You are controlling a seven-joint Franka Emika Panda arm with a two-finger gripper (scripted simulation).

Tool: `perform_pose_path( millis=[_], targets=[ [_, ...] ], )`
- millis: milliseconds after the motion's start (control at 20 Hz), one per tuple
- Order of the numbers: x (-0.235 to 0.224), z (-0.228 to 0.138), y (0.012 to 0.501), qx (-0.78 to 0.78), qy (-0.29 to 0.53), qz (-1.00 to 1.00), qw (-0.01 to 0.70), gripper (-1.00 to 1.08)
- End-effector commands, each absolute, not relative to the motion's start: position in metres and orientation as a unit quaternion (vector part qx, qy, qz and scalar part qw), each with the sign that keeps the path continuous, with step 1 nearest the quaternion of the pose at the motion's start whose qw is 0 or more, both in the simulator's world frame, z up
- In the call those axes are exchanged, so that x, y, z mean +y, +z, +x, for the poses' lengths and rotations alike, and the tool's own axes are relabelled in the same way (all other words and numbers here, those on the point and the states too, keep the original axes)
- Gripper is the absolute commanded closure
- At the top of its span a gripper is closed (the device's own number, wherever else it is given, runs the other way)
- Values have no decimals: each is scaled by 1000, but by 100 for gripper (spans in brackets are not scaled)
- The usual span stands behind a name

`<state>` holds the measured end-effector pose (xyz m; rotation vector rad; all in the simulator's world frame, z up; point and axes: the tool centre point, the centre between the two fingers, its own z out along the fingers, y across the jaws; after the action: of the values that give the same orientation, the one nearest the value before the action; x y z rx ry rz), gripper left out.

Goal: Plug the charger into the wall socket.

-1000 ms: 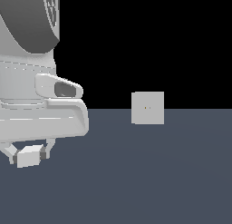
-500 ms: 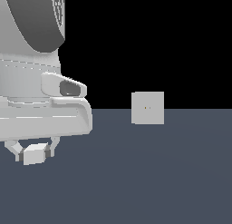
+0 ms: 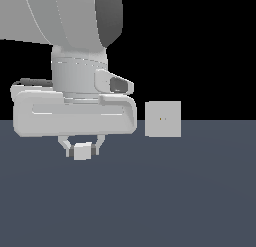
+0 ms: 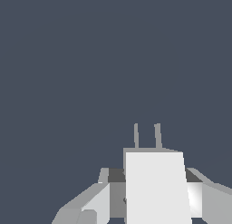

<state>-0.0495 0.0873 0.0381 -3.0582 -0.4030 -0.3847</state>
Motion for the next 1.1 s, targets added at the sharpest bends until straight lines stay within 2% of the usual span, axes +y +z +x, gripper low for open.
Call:
perform_pose_path(
  millis=[0, 550, 800, 1050],
  targets=[
    [58, -38, 49, -102, -125, -987, 13, 108],
    [-66, -9, 92, 10, -125, -992, 0, 108],
    [-91, -7, 100, 33, -125, -992, -3, 108],
    [-94, -7, 100, 35, -125, -992, -4, 108]
  ],
)
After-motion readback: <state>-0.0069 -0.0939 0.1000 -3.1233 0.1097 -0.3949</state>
